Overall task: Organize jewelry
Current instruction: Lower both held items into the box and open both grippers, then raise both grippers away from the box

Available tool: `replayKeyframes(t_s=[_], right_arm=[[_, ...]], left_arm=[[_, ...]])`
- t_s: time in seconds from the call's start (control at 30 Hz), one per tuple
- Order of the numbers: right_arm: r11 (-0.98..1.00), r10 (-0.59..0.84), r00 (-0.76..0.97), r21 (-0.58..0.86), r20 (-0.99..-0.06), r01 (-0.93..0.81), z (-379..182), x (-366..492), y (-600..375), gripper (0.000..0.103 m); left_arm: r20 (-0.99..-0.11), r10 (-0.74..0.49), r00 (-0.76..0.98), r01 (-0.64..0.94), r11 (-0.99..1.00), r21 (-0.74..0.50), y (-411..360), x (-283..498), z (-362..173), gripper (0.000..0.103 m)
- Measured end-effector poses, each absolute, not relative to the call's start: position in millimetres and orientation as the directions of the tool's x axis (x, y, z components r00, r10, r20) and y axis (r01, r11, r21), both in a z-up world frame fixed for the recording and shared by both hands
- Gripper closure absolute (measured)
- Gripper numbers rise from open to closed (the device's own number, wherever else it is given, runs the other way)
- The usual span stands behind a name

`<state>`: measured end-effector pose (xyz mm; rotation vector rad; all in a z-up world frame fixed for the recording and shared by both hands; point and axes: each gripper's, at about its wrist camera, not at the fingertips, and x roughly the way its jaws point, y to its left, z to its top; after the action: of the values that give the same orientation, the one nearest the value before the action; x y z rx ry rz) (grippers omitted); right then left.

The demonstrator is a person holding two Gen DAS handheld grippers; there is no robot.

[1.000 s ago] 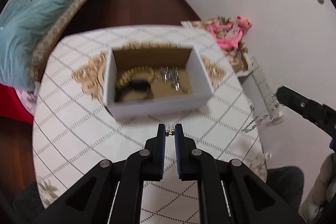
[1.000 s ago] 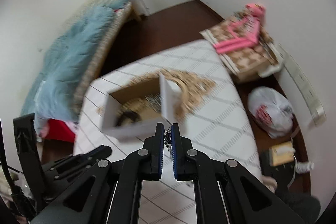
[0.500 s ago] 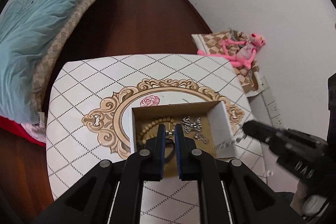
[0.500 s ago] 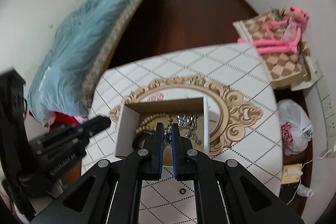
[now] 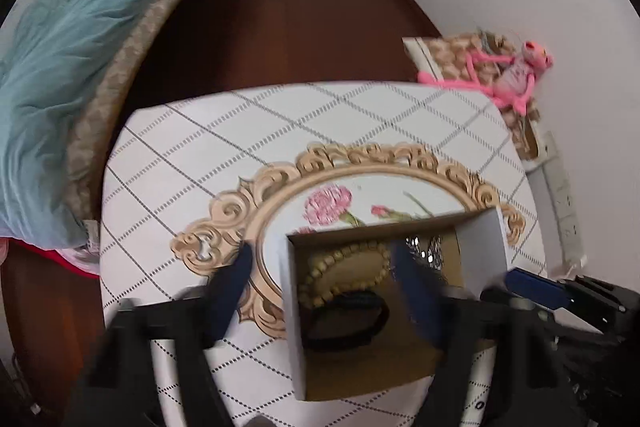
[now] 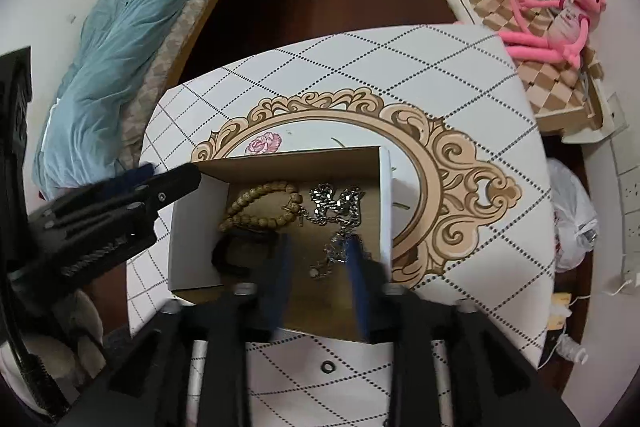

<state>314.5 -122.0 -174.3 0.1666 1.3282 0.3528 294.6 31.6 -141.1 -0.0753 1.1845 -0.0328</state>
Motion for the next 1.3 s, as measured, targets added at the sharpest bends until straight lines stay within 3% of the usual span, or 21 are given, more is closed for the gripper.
replayKeyframes(t_s=[0.03, 0.1, 0.17, 0.23, 0.3, 0.37, 0.43, 0.9, 1.3], right_arm=[[0.938, 0.336, 0.203, 0.308, -0.92, -0.159, -172.5, 313.8, -122.4, 0.052], [0.939, 0.335, 0.213, 0.305, -0.918, -0.162, -168.4, 312.3, -123.4, 0.052], [0.948, 0.306, 0.233, 0.274, -0.923, -0.162, -163.6, 309.3, -124.0, 0.048], [0.963, 0.249, 0.27, 0.209, -0.93, -0.17, -158.9, 303.3, -123.2, 0.023], [0.973, 0.197, 0.289, 0.15, -0.937, -0.177, -158.1, 296.9, -121.4, 0.013], [0.98, 0.144, 0.302, 0.093, -0.942, -0.178, -160.2, 290.0, -121.4, 0.012], [0.984, 0.096, 0.308, 0.043, -0.947, -0.175, -165.0, 282.3, -121.7, 0.001], [0.99, 0.061, 0.322, 0.016, -0.945, -0.14, -172.4, 258.7, -124.3, 0.001], [0.99, 0.068, 0.433, 0.007, -0.899, -0.141, -119.6, 230.1, -125.8, 0.001]], left_arm=[[-0.923, -0.055, 0.38, -0.023, 0.997, -0.069, 33.9, 293.8, -139.5, 0.027], [-0.924, -0.041, 0.381, -0.039, 0.997, -0.061, 36.9, 291.3, -136.7, 0.027], [-0.92, -0.02, 0.391, -0.052, 0.998, -0.044, 39.1, 286.2, -133.6, 0.02], [-0.913, 0.009, 0.407, -0.062, 0.998, -0.018, 39.8, 277.8, -131.0, 0.005], [-0.904, 0.04, 0.426, -0.072, 0.997, 0.01, 39.1, 269.1, -128.9, 0.005], [-0.889, 0.085, 0.45, -0.082, 0.995, 0.054, 37.5, 257.5, -128.7, 0.0], [-0.884, 0.11, 0.454, -0.091, 0.993, 0.077, 36.2, 246.7, -131.5, 0.0], [-0.903, 0.114, 0.415, -0.118, 0.99, 0.071, 34.7, 205.7, -144.2, 0.0], [-0.847, 0.146, 0.512, -0.144, 0.986, 0.083, 33.0, 171.7, -94.8, 0.0]])
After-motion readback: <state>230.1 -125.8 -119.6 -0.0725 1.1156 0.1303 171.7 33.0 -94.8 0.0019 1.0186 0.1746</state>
